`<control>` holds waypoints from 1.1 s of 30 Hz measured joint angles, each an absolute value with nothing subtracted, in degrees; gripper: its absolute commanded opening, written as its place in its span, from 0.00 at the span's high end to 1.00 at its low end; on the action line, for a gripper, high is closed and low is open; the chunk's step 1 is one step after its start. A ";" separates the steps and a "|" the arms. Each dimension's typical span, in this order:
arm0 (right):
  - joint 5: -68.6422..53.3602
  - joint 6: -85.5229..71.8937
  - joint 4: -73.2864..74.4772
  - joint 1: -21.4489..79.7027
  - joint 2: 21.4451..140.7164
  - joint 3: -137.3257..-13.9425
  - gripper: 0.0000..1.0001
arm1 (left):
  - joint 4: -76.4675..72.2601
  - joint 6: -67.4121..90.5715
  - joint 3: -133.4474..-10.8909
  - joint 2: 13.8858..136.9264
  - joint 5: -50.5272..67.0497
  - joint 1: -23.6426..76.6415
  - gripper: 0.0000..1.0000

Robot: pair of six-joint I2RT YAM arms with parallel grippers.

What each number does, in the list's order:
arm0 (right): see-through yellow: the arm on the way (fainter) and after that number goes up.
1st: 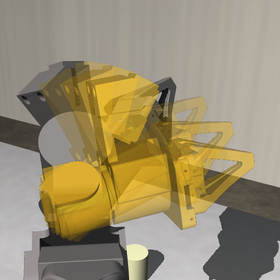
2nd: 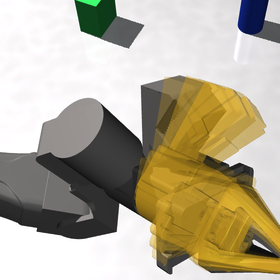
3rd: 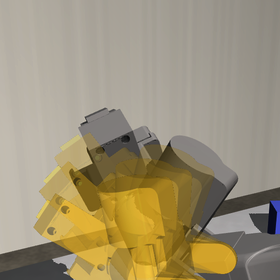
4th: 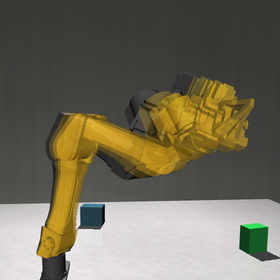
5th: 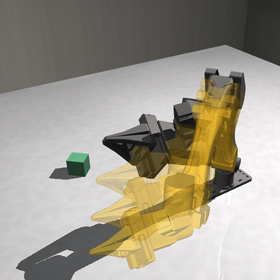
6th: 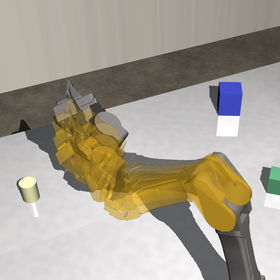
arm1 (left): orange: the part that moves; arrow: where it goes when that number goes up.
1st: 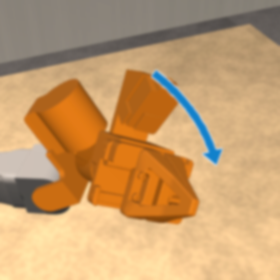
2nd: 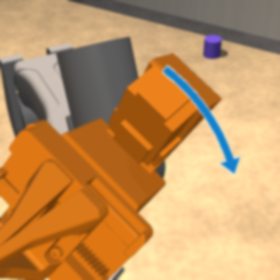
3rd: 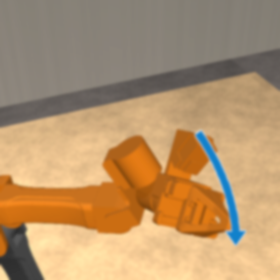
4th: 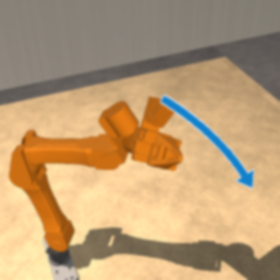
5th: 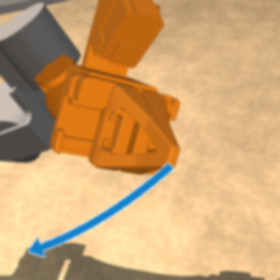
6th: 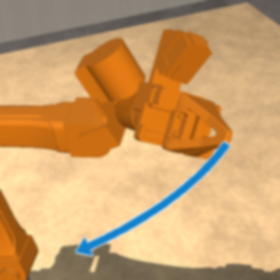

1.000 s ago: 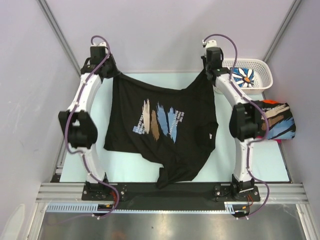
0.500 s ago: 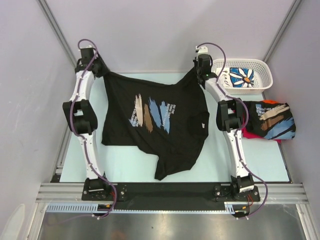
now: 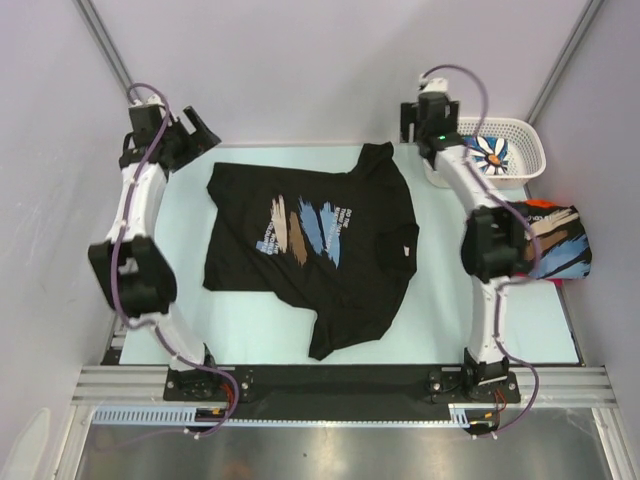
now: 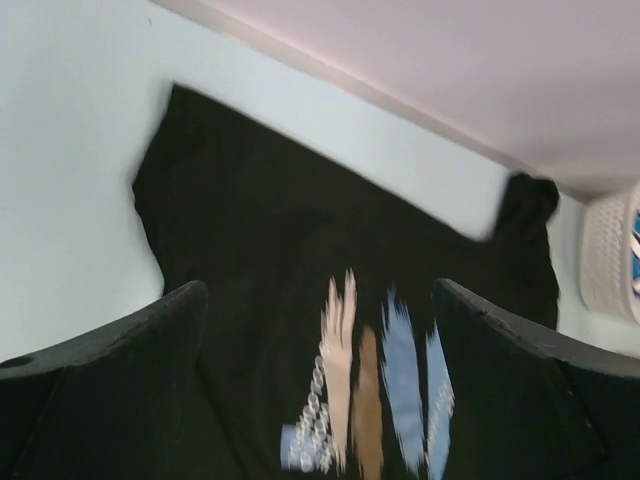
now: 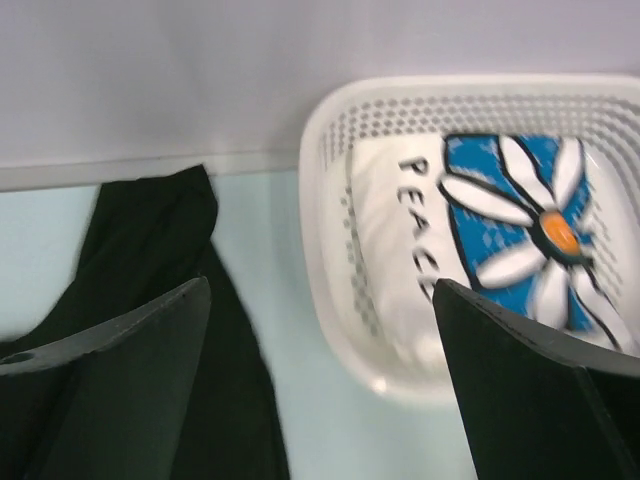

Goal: Fold and stack the t-shirts
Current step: Flatten out the tshirt

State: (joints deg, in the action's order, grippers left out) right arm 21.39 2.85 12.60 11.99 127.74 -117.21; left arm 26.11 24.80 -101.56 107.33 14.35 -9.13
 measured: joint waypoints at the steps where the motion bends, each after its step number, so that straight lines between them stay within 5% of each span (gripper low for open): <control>1: 21.04 1.32 14.74 11.81 123.20 -114.65 0.04 | 25.69 24.71 -97.38 102.83 14.85 -9.08 0.00; 6: 15.73 -9.80 28.16 7.86 98.39 -104.57 0.09 | 28.93 23.66 -83.20 87.35 15.51 -9.02 0.00; 11: 7.94 -18.59 36.45 4.82 83.07 -88.82 0.15 | 33.93 23.35 -70.57 86.21 15.66 -9.04 0.00; 21: -9.02 -24.05 47.40 5.67 90.76 -65.04 0.25 | 41.41 23.31 -60.71 88.53 16.95 -9.04 0.00; 33: -17.96 -24.60 43.99 5.52 97.17 -63.18 0.28 | 45.82 22.24 -60.34 93.12 12.91 -9.04 0.00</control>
